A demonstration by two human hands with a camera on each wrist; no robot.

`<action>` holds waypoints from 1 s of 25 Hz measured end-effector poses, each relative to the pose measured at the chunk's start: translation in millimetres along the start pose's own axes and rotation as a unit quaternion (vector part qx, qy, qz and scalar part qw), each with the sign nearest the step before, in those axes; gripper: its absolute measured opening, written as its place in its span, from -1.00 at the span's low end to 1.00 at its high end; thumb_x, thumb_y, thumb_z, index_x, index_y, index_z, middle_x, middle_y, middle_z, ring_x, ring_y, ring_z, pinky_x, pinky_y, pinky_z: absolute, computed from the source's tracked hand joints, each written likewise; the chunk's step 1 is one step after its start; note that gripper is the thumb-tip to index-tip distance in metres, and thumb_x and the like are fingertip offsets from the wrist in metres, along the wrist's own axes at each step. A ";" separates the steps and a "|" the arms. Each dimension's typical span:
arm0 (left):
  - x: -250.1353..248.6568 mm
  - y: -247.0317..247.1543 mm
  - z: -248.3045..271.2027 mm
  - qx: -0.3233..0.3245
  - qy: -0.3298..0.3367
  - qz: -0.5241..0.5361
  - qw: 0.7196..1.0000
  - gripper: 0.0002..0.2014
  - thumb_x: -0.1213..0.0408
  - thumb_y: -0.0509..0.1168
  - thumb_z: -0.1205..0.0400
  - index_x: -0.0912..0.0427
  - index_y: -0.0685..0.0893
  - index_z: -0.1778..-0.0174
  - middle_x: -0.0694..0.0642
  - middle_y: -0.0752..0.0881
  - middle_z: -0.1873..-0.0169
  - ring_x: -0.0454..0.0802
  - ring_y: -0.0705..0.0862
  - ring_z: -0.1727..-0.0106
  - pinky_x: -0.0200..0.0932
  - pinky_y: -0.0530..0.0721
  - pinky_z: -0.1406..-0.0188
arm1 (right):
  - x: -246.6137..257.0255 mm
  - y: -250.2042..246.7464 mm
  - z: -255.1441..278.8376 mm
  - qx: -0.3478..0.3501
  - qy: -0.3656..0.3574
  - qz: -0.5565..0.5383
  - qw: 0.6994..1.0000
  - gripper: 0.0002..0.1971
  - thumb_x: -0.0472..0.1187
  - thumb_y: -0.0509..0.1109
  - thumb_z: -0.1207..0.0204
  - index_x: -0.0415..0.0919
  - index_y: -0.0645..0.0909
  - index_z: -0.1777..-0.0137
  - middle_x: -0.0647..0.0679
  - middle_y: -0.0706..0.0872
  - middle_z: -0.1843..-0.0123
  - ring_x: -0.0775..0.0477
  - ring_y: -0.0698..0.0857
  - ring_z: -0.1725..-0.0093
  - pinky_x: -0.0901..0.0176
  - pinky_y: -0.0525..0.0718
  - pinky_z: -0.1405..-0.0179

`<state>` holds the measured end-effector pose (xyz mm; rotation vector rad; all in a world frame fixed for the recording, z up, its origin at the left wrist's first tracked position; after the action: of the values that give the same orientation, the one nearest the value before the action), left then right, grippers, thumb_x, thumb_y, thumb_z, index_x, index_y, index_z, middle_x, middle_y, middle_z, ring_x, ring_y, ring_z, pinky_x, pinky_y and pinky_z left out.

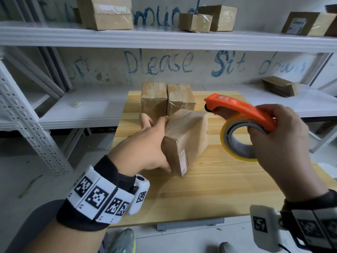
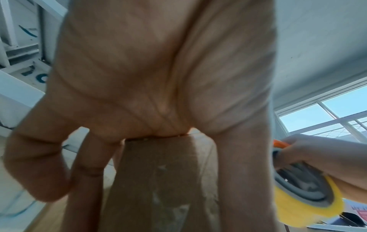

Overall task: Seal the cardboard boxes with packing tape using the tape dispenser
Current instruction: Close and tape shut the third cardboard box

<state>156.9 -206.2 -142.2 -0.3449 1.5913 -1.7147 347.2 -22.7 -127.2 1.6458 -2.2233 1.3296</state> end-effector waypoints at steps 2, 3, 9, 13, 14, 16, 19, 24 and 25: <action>-1.7 2.8 0.9 -0.001 0.020 -0.008 1.000 0.22 -0.03 0.72 -0.25 -0.31 -0.04 -0.63 -0.09 0.08 -0.25 0.11 0.68 0.02 0.10 0.76 -0.04 | 0.7 1.6 0.3 0.003 -0.005 -0.001 1.000 -0.61 -0.37 0.42 -0.36 -0.24 0.67 -0.22 -0.14 0.64 -0.03 0.04 0.45 0.09 0.39 0.24 0.16; -2.3 4.0 1.5 -0.006 0.033 -0.010 0.999 0.16 -0.03 0.69 -0.29 -0.32 -0.03 -0.60 -0.07 0.12 -0.29 0.10 0.69 0.03 0.12 0.76 -0.04 | 1.2 2.3 0.5 0.005 -0.006 -0.002 1.000 -0.61 -0.37 0.43 -0.36 -0.23 0.67 -0.22 -0.12 0.63 -0.02 0.05 0.45 0.09 0.40 0.24 0.16; -13.3 2.3 4.3 -0.110 0.094 -0.021 0.989 -0.12 -0.04 0.62 -0.39 -0.35 0.30 -0.58 -0.09 0.64 -0.27 0.06 0.68 -0.21 -0.10 0.57 0.05 | -1.1 5.3 -0.3 0.004 -0.017 0.001 1.000 -0.60 -0.38 0.44 -0.35 -0.23 0.67 -0.22 -0.11 0.62 -0.01 0.04 0.45 0.09 0.40 0.24 0.14; -17.4 2.7 3.4 -0.122 0.090 -0.042 0.988 -0.12 -0.13 0.62 -0.37 -0.26 0.32 -0.57 -0.06 0.68 -0.23 0.08 0.70 -0.19 -0.09 0.53 0.10 | -3.9 5.4 -0.7 0.001 -0.018 -0.002 1.000 -0.60 -0.37 0.44 -0.35 -0.23 0.67 -0.23 -0.10 0.61 -0.02 0.07 0.44 0.09 0.39 0.24 0.15; -18.5 2.2 4.7 -0.119 0.089 -0.040 0.988 -0.12 -0.14 0.62 -0.37 -0.24 0.33 -0.56 -0.06 0.69 -0.16 0.06 0.71 -0.13 -0.09 0.54 0.13 | -3.8 5.0 -0.4 0.000 -0.021 -0.005 1.000 -0.59 -0.38 0.44 -0.35 -0.22 0.67 -0.23 -0.08 0.61 -0.01 0.07 0.44 0.09 0.40 0.25 0.14; -21.1 1.1 7.9 -0.106 0.093 -0.032 0.989 -0.12 -0.17 0.64 -0.34 -0.21 0.34 -0.52 -0.11 0.65 0.03 0.01 0.69 0.05 -0.11 0.58 0.22 | -2.7 3.6 0.1 0.003 -0.034 -0.014 0.999 -0.59 -0.38 0.45 -0.35 -0.22 0.66 -0.24 -0.06 0.61 -0.02 0.08 0.46 0.07 0.40 0.28 0.11; -24.5 -1.1 10.2 -0.095 0.097 -0.045 0.990 -0.16 -0.27 0.58 -0.34 -0.16 0.35 -0.45 -0.11 0.64 0.09 0.00 0.66 0.13 -0.03 0.65 0.19 | 0.7 0.8 0.2 0.013 -0.073 -0.028 0.997 -0.56 -0.43 0.47 -0.32 -0.23 0.66 -0.24 -0.09 0.63 -0.04 0.10 0.50 0.05 0.37 0.34 0.09; -31.5 1.3 10.2 -0.108 0.081 -0.081 0.987 -0.19 -0.39 0.47 -0.40 -0.13 0.31 -0.45 -0.09 0.60 0.13 0.11 0.74 -0.08 -0.03 0.55 0.09 | 3.4 1.1 2.2 0.012 -0.114 -0.044 0.992 -0.53 -0.49 0.47 -0.26 -0.26 0.67 -0.21 -0.09 0.64 -0.03 0.10 0.52 0.04 0.49 0.40 0.11; -30.7 1.4 9.8 -0.098 0.086 -0.077 0.989 -0.13 -0.41 0.49 -0.35 -0.15 0.29 -0.47 -0.10 0.64 0.12 0.09 0.74 -0.06 -0.02 0.58 0.08 | 3.0 1.9 2.3 0.014 -0.115 -0.044 0.992 -0.53 -0.49 0.47 -0.26 -0.26 0.67 -0.21 -0.08 0.64 -0.03 0.10 0.53 0.04 0.51 0.40 0.10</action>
<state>184.6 -192.6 -132.8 -0.4358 1.9083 -1.7455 345.4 -26.3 -128.2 1.9740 -2.2279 1.2091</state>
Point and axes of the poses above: each hand's wrist, its own z-axis away from the middle knuckle, its own y-axis out of the palm, x = y × z, the point moved 2 cm from there along -z, towards the middle knuckle
